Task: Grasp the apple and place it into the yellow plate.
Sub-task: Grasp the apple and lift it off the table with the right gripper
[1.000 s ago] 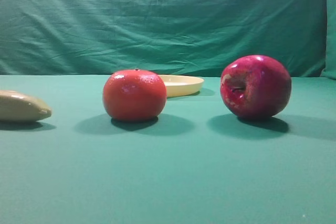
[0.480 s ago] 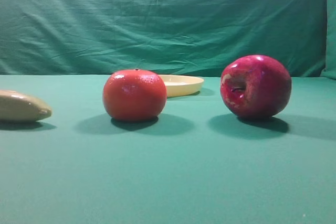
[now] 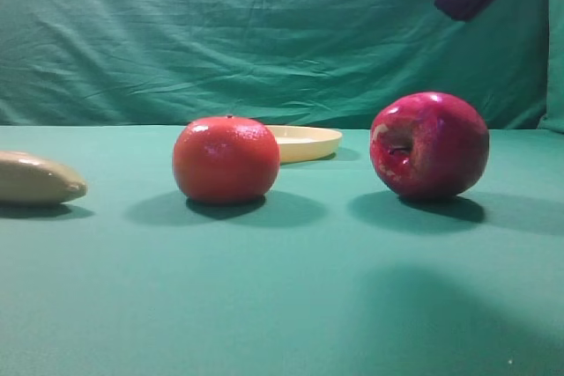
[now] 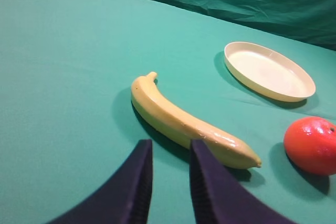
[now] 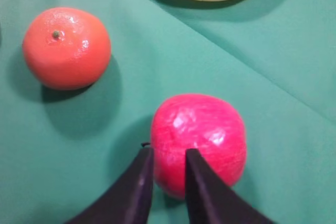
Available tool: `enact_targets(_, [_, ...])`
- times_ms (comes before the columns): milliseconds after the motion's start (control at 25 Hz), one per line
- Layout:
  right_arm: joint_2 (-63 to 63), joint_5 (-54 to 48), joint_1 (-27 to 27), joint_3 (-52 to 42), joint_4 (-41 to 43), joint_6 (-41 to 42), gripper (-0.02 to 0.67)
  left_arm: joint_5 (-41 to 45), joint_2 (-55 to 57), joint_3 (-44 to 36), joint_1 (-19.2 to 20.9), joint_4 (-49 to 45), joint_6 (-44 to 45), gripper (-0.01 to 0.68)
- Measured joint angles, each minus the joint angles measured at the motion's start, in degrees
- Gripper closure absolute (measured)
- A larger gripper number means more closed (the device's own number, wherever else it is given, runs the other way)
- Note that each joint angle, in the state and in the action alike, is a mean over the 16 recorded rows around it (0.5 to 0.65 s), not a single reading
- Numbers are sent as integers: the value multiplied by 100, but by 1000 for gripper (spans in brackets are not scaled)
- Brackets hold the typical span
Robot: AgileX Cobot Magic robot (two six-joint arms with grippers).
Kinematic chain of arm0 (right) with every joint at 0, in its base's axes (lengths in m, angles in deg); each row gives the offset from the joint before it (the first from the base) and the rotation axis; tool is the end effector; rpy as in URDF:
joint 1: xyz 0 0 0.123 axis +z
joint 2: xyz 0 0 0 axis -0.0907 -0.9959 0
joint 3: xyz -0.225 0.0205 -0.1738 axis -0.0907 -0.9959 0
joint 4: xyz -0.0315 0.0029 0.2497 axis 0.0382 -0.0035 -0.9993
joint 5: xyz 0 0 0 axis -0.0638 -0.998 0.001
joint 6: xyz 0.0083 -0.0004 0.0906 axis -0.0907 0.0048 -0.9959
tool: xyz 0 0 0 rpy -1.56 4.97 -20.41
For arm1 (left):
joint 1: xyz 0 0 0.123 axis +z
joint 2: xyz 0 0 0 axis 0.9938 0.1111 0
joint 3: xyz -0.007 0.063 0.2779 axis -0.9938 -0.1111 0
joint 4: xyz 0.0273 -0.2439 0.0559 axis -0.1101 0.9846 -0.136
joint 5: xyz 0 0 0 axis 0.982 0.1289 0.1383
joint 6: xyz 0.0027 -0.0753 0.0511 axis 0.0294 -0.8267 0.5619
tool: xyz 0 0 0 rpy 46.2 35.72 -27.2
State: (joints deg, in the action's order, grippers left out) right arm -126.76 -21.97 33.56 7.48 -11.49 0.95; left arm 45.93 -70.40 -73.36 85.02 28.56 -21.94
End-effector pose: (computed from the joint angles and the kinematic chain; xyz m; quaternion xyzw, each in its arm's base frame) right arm 0.2416 0.1419 0.2387 -0.2992 0.9064 0.1083 0.2778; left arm 0.0532 -0.0092 0.1788 -0.0142 0.7834 -0.0698 0.6174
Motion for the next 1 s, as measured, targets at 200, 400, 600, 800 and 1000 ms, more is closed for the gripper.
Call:
enact_targets(200, [-360,128,-32,53,12,-46,49,0,0,0,0,0,0,516])
enact_targets(400, [-778,292,-98,70,-13,-108,23,0,0,0,0,0,0,516])
enact_targets(600, [-1131,446,-164,112,-70,-149,78,0,0,0,0,0,0,516])
enact_targets(800, [-1326,567,-207,303,-128,-85,132,0,0,0,0,0,0,516])
enact_targets(1000, [-1436,792,-209,863,-172,44,177,0,0,0,0,0,0,516])
